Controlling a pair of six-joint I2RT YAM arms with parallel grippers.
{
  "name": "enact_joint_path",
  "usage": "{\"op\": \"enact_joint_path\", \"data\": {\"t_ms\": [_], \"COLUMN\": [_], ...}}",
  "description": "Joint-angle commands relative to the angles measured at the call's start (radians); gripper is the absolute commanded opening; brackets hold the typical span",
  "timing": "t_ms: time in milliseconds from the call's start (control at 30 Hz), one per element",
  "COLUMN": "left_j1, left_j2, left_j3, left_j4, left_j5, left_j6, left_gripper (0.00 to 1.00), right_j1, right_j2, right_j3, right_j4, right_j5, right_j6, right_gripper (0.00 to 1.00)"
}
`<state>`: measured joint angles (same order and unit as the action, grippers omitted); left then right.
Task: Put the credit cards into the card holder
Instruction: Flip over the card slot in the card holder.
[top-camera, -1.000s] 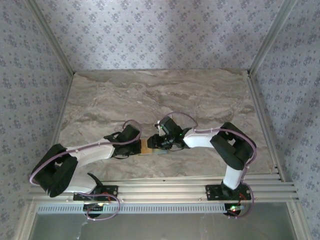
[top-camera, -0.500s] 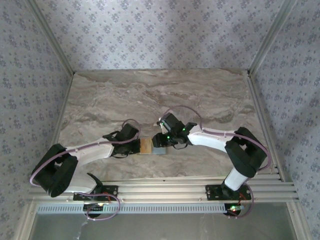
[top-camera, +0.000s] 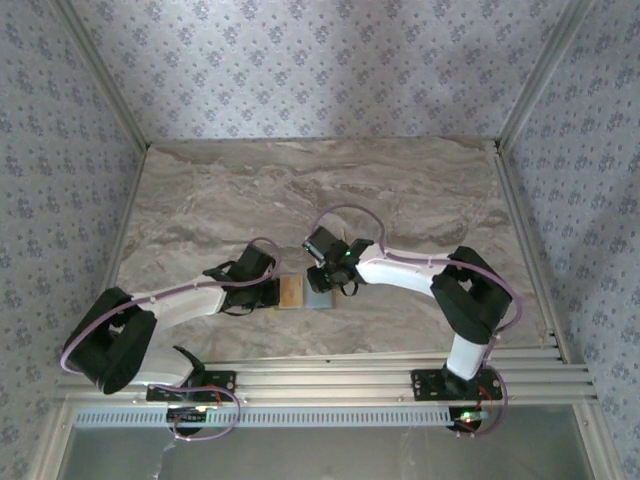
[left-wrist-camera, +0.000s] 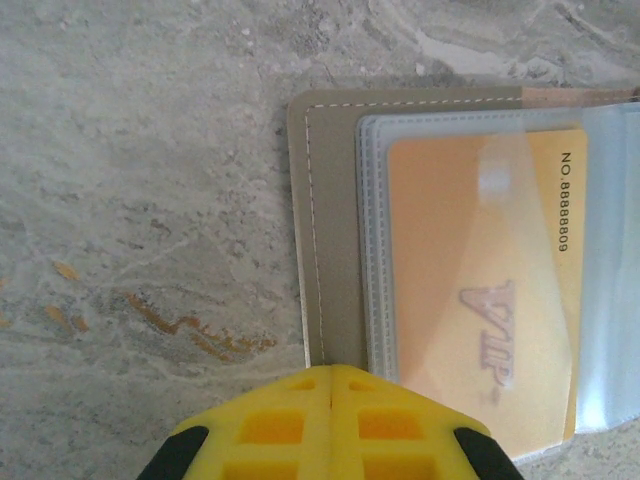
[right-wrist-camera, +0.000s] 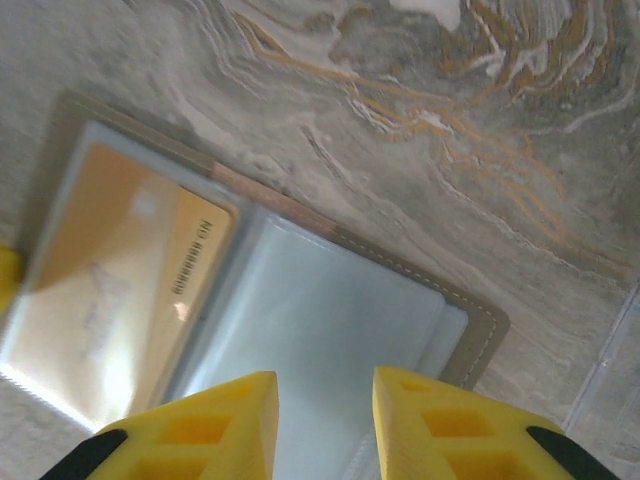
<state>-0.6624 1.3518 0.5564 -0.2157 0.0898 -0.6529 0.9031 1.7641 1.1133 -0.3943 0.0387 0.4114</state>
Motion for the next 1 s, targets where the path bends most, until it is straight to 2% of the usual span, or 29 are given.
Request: {"op": "enact_joint_path", "data": {"t_ms": [0, 333, 967], "left_j1": [0.004, 0.004, 0.003], "left_j2": [0.017, 0.073, 0.053], "left_j3": [-0.014, 0.000, -0.005], "left_j4": [-0.015, 0.005, 0.000], "left_j5": [0.009, 0.041, 0.034], "left_j6": [0.024, 0.025, 0.026], "left_gripper": [0.05, 0.05, 0.05], "right_j1": [0.007, 0.008, -0.003], "right_j2": [0.030, 0.053, 0.132], "right_j3": [0.040, 0.064, 0.105], "right_j4": [-0.042, -0.048, -0.065], "right_j5": [0.073, 0.109, 0.138], "right_j6": [-0.024, -0.045, -0.054], "right_gripper": [0.37, 0.37, 0.38]}}
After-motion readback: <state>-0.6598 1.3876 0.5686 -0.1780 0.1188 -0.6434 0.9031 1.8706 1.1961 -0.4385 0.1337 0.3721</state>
